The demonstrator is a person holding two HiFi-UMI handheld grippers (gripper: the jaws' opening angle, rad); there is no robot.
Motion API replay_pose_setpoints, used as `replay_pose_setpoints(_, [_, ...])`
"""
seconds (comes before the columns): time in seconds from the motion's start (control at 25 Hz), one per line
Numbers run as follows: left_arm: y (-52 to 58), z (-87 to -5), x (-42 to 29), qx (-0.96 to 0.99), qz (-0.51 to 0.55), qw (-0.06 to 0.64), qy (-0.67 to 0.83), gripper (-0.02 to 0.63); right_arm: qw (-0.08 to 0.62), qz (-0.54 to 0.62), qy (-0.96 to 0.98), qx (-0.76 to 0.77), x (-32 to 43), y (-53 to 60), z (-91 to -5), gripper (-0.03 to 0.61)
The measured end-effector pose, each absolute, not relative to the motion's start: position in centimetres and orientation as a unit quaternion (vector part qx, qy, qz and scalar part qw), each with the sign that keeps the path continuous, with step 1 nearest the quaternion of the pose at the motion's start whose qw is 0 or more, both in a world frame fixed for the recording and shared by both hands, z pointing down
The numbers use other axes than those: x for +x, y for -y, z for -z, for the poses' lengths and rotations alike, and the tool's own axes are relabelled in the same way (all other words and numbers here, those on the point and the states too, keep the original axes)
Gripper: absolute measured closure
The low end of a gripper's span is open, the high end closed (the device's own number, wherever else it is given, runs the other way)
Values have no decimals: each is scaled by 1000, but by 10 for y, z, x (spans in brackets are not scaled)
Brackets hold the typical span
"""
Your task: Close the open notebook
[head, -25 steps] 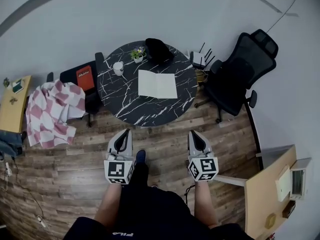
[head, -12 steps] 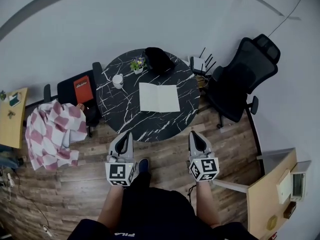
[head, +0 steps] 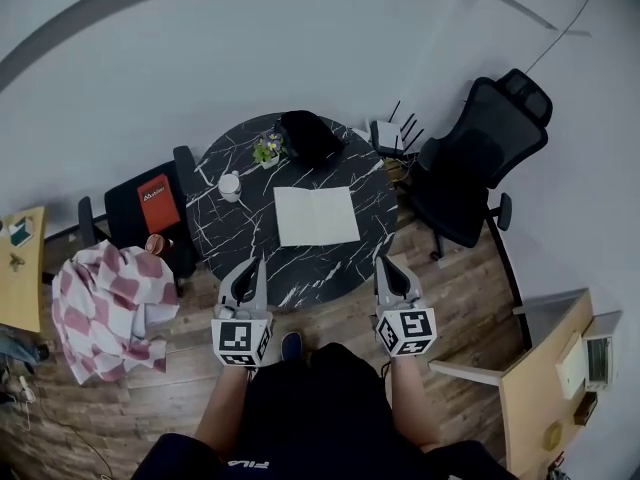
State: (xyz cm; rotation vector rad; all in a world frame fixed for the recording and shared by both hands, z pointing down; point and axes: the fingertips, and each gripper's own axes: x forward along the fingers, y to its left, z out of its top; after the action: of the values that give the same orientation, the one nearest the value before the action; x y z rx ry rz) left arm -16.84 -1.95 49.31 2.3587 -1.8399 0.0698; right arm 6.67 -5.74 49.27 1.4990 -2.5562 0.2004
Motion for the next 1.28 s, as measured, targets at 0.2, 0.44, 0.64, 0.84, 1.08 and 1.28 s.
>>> replay_pose_setpoints(0.2, [40,-498,-170,789,-26,77,609,609,86,-70,857,504,65,75,-493,569])
replay_pose_setpoints(0.44, [65,-514,-172,779,-36,82,620,609,95,-61,862,494,63,104,-504,569])
replay_pose_setpoints(0.64, [86,-521,-169,770,-34,76,633,609,100,-65,870,478,64,132,-517,569])
replay_pose_setpoints(0.84, [102,-541,-169,758,-43,87,645,610,97,-63,877,466,63,155,-517,569])
replay_pose_setpoints(1.08, [115,-568,-164,755,-60,101,645,610,99,-65,881,458,65,169,-521,569])
replay_pose_setpoints(1.28, [125,-601,-166,747,-89,126,647,610,106,-75,882,453,68,171,-532,569])
